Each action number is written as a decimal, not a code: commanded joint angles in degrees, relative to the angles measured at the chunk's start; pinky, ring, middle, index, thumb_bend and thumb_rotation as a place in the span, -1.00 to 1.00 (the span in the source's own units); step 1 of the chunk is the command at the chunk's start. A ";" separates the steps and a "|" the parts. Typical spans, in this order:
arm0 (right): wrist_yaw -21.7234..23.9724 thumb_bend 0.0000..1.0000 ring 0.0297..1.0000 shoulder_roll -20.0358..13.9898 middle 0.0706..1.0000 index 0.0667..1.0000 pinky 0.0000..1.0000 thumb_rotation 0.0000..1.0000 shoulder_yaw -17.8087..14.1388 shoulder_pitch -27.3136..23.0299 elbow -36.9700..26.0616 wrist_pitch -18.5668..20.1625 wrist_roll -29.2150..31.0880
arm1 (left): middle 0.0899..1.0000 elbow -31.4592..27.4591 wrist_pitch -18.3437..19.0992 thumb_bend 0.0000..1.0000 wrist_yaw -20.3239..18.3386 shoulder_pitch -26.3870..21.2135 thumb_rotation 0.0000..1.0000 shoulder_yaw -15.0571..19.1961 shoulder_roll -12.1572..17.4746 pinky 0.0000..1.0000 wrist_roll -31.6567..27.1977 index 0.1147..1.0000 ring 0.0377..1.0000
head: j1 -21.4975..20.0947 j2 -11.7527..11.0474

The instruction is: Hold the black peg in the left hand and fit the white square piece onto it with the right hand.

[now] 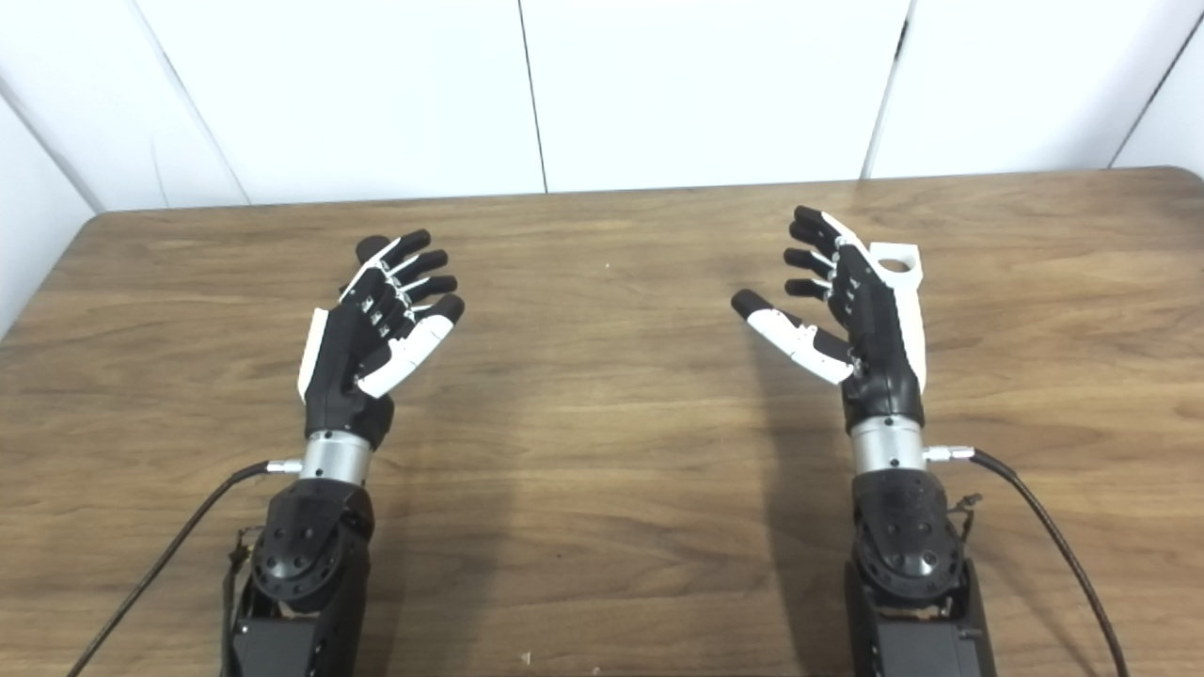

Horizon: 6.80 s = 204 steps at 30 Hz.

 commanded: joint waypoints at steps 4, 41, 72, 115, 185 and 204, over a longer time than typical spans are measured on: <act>-0.25 0.41 0.52 -0.45 0.61 0.61 0.34 -0.29 -0.23 -1.28 -1.40 -1.95 -0.12 | 0.50 -1.90 -2.13 0.47 0.27 -1.54 -0.35 -0.60 -0.98 0.15 0.48 0.53 0.39 | 6.78 -1.46; 1.40 0.29 0.52 -3.70 0.67 0.64 0.39 -0.39 -1.81 -1.10 -1.73 -1.97 3.19 | 0.20 -4.00 4.64 0.02 10.63 -6.63 -0.87 -2.02 1.82 0.02 29.07 -0.14 0.18 | 12.02 -3.24; 2.72 0.25 0.49 -4.98 0.66 0.63 0.31 -0.37 -1.78 -0.87 -2.87 -0.55 3.34 | 0.63 -3.06 23.03 0.57 1.29 -15.85 -0.29 -5.31 16.35 0.07 52.41 0.39 0.48 | 12.20 -2.77; 3.16 0.32 0.45 -4.26 0.68 0.62 0.20 -0.54 -1.76 -0.49 -3.96 -0.12 3.01 | 1.00 15.96 22.22 1.00 -17.55 -25.18 0.16 -15.48 28.34 1.00 56.20 0.32 1.00 | 11.39 -2.54; 2.80 0.22 0.49 -3.94 0.71 0.63 0.26 -0.49 -2.35 2.19 -7.35 0.99 2.50 | 0.80 35.38 11.70 0.03 -3.14 -28.15 -0.85 -18.33 25.40 1.00 40.42 -0.16 0.94 | 9.43 -0.83; 2.81 0.23 0.49 -3.90 0.70 0.62 0.24 -0.45 -2.15 2.08 -7.13 0.87 2.21 | 0.89 31.41 -0.46 0.04 -12.36 -26.67 -0.85 -14.48 27.24 1.00 25.02 -0.15 1.00 | 9.29 -0.60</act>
